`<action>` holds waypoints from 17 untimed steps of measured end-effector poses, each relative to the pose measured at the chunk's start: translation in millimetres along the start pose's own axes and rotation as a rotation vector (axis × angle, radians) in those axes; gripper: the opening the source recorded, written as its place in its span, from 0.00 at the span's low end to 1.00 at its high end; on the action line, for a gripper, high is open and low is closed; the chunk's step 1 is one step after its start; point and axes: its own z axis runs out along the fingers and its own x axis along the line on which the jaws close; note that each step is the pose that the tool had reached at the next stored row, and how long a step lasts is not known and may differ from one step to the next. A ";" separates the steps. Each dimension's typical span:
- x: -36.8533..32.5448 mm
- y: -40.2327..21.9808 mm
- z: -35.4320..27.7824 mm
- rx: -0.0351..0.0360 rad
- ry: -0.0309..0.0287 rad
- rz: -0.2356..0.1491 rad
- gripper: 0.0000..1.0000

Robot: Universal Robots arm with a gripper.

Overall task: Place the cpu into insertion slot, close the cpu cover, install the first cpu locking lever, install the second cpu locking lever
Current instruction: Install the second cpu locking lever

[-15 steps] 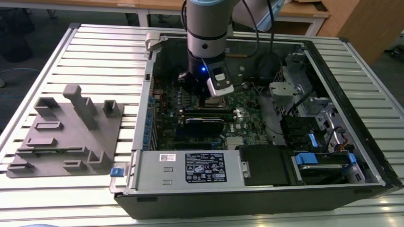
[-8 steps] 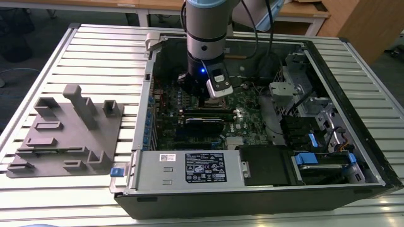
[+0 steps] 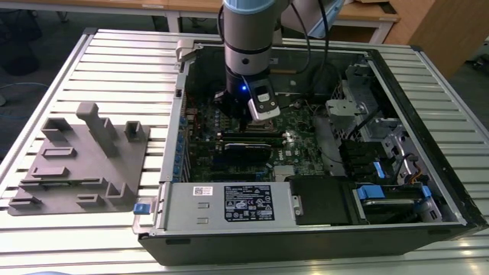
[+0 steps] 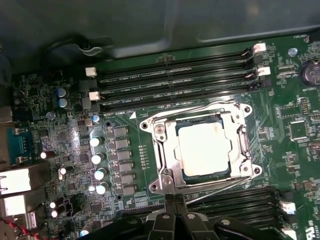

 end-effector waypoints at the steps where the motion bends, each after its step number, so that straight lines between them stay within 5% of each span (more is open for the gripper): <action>1: 0.0 -0.1 0.4 0.0000 0.0001 0.000 0.11; 5: 0.0 0.0 0.5 0.0006 0.0000 0.000 0.11; 17: 0.9 -4.2 0.3 -0.0175 0.0016 -0.001 0.11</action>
